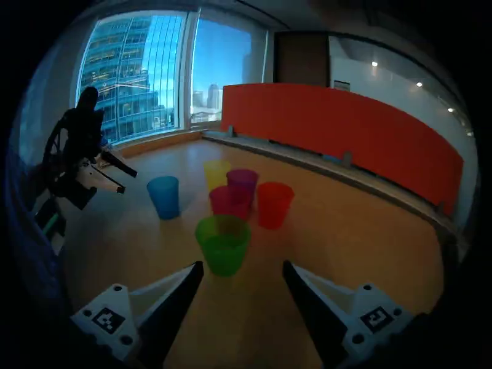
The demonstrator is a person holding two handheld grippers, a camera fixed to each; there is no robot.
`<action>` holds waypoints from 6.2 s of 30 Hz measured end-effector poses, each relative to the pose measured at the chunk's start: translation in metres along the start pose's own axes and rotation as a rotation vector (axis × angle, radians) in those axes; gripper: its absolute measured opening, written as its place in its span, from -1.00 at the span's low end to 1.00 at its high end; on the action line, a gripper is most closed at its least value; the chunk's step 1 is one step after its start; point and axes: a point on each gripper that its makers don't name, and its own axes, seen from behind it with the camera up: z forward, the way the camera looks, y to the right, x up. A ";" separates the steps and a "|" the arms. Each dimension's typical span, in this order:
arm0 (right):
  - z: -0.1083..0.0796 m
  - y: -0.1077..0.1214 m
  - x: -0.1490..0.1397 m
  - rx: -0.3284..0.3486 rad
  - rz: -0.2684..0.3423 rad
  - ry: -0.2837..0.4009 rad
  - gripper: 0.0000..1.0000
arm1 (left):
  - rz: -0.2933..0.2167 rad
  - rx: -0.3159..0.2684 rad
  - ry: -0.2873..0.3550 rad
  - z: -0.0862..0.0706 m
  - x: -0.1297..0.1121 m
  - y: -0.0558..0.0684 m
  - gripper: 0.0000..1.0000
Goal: Pour water
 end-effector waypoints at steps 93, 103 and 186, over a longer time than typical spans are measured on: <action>-0.064 0.084 0.096 -0.720 0.127 0.466 1.00 | -0.158 0.636 0.590 -0.051 0.050 -0.104 0.90; -0.062 0.087 0.095 -0.726 0.132 0.457 1.00 | -0.134 0.642 0.586 -0.041 0.045 -0.113 0.90; -0.032 0.113 0.043 -0.703 0.159 0.489 1.00 | -0.178 0.608 0.566 -0.027 0.033 -0.123 0.91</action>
